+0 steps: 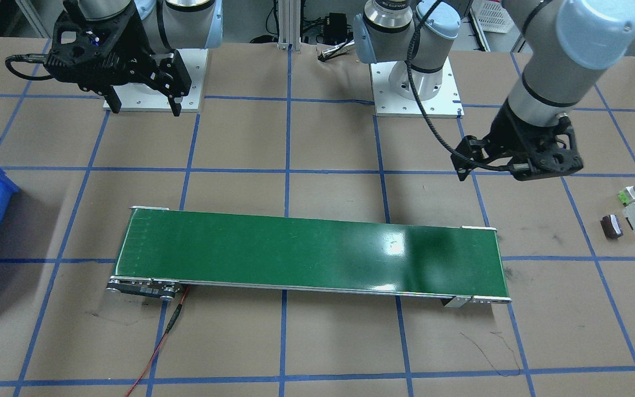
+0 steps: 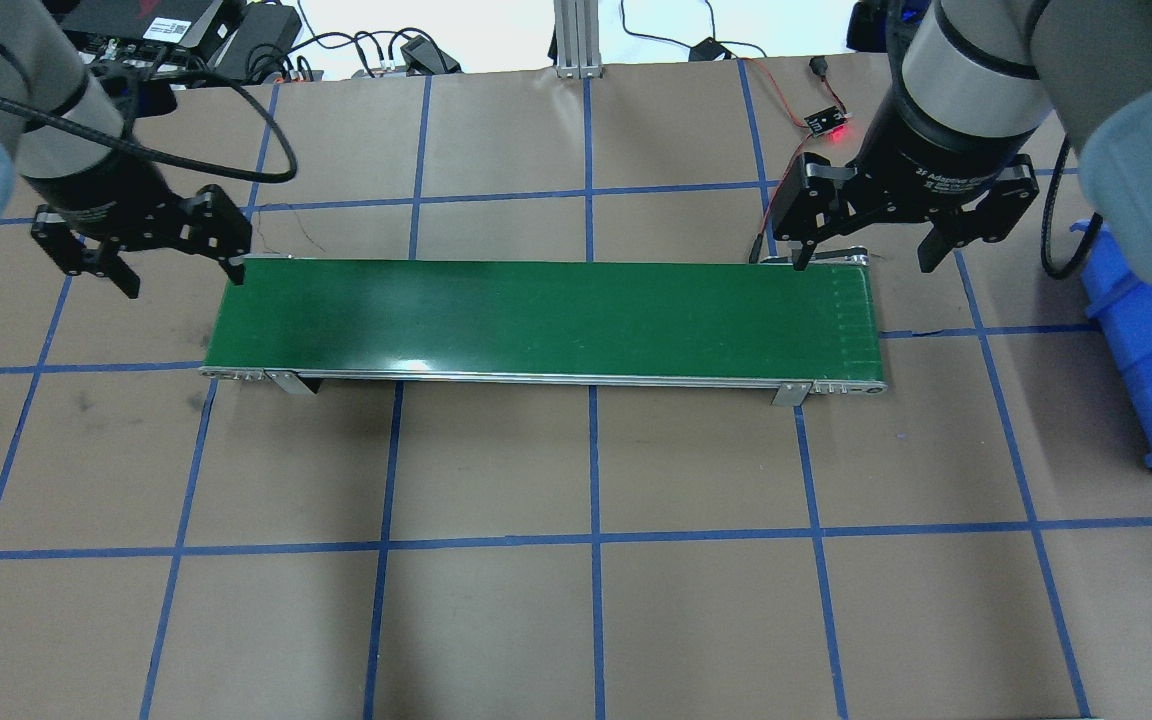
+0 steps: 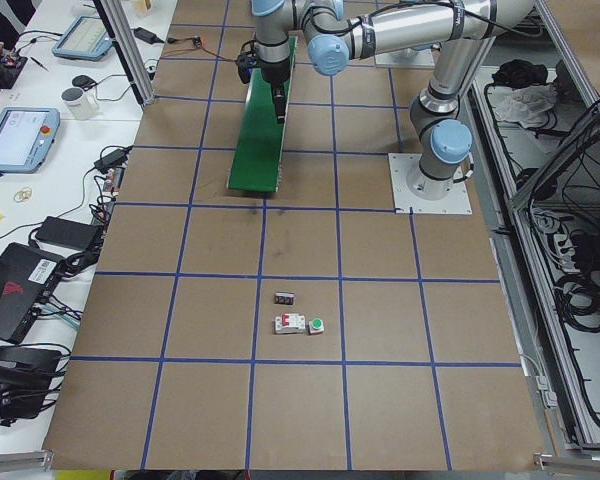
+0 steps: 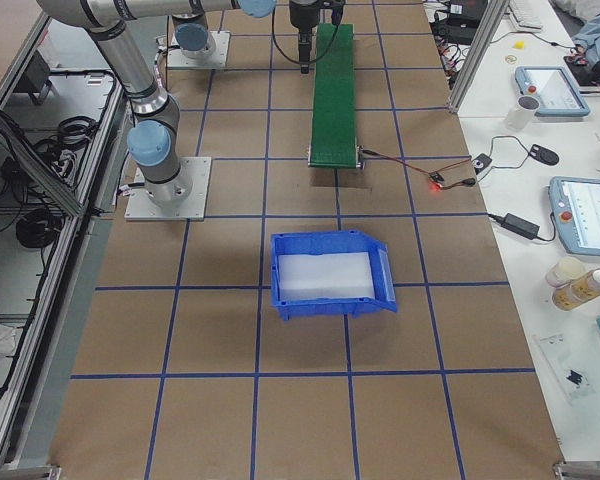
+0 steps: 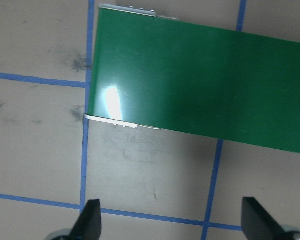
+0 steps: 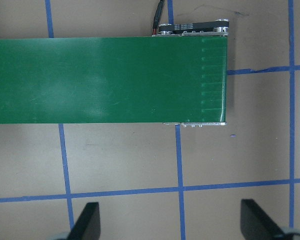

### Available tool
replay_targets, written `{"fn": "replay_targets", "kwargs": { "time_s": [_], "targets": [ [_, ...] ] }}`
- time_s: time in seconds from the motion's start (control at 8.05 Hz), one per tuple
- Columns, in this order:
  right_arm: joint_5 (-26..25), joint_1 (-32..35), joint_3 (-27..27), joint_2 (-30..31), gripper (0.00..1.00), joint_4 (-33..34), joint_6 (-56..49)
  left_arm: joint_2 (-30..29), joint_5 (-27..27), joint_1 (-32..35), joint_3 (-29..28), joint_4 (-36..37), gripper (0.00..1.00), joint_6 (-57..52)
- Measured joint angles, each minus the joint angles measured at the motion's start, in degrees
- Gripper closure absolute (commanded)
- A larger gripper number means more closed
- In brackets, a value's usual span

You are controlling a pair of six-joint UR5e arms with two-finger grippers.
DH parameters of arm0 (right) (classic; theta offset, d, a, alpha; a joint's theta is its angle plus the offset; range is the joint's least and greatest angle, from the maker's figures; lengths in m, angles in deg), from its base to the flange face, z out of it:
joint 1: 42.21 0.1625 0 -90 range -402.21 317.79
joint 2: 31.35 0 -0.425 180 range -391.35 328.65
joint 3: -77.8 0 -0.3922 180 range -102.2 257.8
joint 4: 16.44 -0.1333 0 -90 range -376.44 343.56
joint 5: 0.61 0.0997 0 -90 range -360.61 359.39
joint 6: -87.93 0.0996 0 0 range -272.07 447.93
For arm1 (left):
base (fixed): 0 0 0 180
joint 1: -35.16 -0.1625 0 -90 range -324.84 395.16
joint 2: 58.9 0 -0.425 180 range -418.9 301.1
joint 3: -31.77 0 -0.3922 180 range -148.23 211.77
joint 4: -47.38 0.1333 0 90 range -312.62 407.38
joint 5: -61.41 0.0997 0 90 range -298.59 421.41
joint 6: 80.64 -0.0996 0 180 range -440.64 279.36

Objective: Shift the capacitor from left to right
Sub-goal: 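Move the left gripper off the belt toward the brown capacitor beside it, then lower the left gripper and grasp the brown capacitor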

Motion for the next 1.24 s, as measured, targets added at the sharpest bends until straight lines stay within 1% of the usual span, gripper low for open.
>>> {"fn": "replay_targets", "kwargs": {
  "time_s": [0.25,0.5,0.62,0.87,1.12,1.24],
  "targets": [
    [0.00,0.00,0.00,0.00,0.00,0.00,0.00,-0.78,0.02,-8.78,0.03,0.00,0.00,-4.97],
    [0.00,0.00,0.00,0.00,0.00,0.00,0.00,-2.32,0.70,-15.26,0.21,1.55,0.00,-10.80],
    [0.00,0.00,0.00,0.00,0.00,0.00,0.00,-4.15,1.20,-19.01,0.39,4.76,0.00,-15.03],
    [0.00,0.00,0.00,0.00,0.00,0.00,0.00,-9.83,1.58,-27.56,0.26,10.60,0.00,-24.53],
    [0.00,0.00,0.00,0.00,0.00,0.00,0.00,-14.75,1.91,-31.50,0.51,17.18,0.00,-30.95],
    [0.00,0.00,0.00,0.00,0.00,0.00,0.00,-17.30,2.33,-32.25,0.57,20.32,0.06,-34.11]
  ]
}}
